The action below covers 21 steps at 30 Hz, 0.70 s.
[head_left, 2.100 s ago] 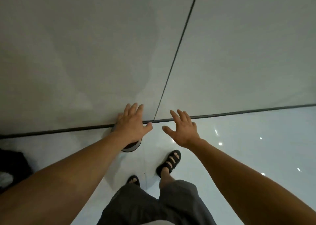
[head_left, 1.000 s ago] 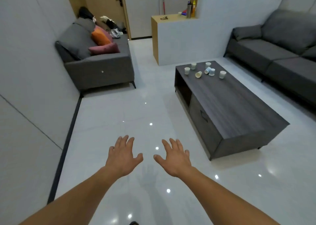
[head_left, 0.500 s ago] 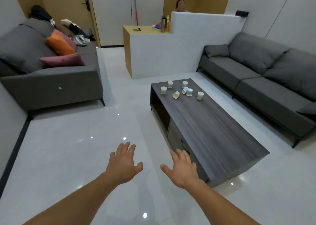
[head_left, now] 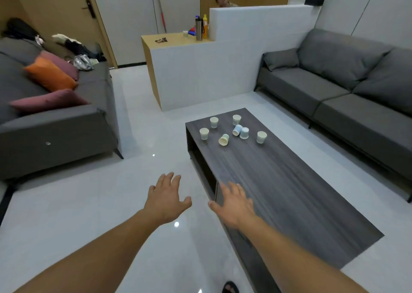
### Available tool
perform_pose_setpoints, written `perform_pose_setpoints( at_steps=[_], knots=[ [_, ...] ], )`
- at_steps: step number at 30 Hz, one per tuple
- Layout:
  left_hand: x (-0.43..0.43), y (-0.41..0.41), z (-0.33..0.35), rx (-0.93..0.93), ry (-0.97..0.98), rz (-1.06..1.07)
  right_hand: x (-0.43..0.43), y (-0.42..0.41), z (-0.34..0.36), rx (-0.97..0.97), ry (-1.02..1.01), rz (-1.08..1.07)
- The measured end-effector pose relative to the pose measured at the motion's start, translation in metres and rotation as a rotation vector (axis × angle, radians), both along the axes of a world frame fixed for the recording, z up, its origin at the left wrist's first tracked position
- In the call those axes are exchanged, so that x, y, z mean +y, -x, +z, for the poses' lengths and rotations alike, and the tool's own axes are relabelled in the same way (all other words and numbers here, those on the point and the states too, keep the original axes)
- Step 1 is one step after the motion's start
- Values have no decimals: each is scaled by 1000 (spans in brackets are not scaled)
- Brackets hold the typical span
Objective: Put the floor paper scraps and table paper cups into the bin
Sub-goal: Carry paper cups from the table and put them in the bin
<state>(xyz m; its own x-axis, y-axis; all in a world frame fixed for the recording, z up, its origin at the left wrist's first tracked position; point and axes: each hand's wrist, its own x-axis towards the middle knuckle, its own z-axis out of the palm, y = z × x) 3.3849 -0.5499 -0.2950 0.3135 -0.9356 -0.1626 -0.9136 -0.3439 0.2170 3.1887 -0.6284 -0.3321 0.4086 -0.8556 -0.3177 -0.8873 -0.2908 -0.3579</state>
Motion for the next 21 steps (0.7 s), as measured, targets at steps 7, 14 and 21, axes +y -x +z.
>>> perform_pose_setpoints(
  at_steps=[7,14,21],
  knots=[
    [-116,-25,2,25,3,31,-129,-28,14,19,22,16],
    [-226,-97,-21,54,-38,15,-239,-99,-3,63,-20,3],
    [-348,-171,-30,110,-51,-104,-341,-156,-17,64,-22,-101]
  ],
)
